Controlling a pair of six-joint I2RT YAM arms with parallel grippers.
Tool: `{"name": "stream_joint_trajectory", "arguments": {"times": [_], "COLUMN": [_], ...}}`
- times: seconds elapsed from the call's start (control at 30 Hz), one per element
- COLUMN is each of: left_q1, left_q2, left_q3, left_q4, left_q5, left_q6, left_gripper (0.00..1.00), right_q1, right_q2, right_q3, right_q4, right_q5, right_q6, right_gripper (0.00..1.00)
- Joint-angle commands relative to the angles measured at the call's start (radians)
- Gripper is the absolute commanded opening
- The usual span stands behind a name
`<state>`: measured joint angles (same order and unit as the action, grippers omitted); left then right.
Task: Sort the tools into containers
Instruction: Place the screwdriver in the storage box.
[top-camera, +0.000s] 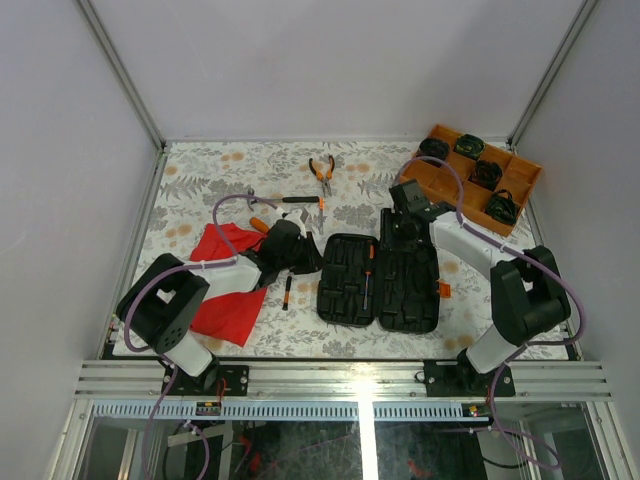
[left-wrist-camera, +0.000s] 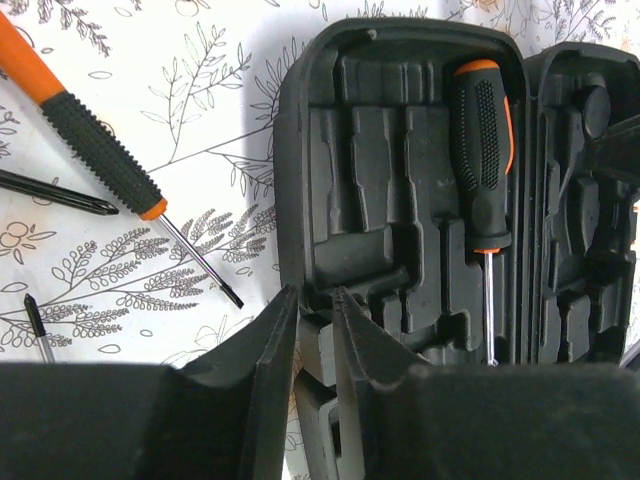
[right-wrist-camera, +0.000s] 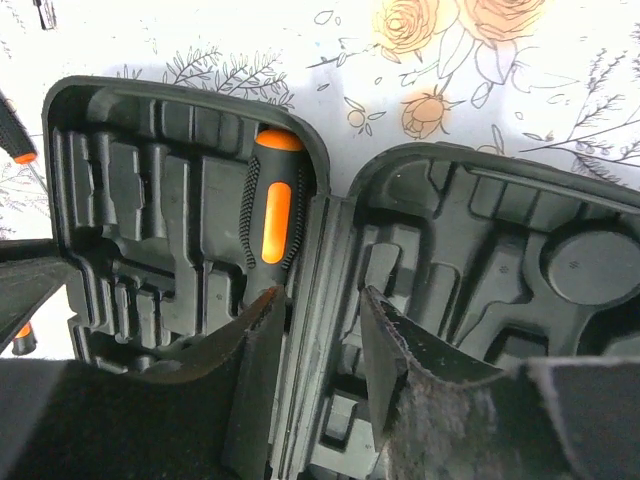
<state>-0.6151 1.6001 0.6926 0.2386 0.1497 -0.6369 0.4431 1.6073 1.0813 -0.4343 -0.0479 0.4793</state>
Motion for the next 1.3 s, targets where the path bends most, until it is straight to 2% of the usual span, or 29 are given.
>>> {"name": "stream_joint_trajectory", "arguments": {"times": [0.0, 0.3, 0.57, 0.7, 0.83, 1.03, 1.27], "left_q1": [-0.003, -0.003, -0.003, 0.000, 0.012, 0.015, 0.014], "left_q2": [-0.010, -0.082, -0.125, -0.168, -0.209, -0.249, -0.179], "left_q3": [-0.023, -0.056, -0.071, -0.083, -0.102, -0.109, -0.077], "left_q4": [0.014, 0.009, -0.006, -0.024, -0.011, 0.085, 0.131], "left_q5": [0.008, -0.065, -0.118, -0.191, -0.223, -0.183, -0.186], "left_q6": [0.016, 0.017, 0.021, 0.026, 0.008, -0.041, -0.033], "left_gripper": [0.21, 0.31, 0.39, 0.46, 0.48, 0.49, 0.52], "right_q1": [0.007, 0.018, 0.033, 0.033, 0.032, 0.033, 0.033], "right_q2": [0.019, 0.079, 0.097, 0.103, 0.110, 0.098, 0.100], "right_q3": [0.017, 0.009, -0.014, -0.019, 0.000, 0.015, 0.025], "right_q4": [0.017, -0.017, -0.029, -0.025, -0.050, -0.041, -0.013], "right_q5": [-0.058, -0.043, 0.011, 0.037, 0.075, 0.084, 0.044], "right_q6": [0.017, 0.022, -0.005, -0.078, -0.182, -0.314, -0.455], "right_gripper": [0.45, 0.46, 0.35, 0.26, 0.20, 0.17, 0.16]}}
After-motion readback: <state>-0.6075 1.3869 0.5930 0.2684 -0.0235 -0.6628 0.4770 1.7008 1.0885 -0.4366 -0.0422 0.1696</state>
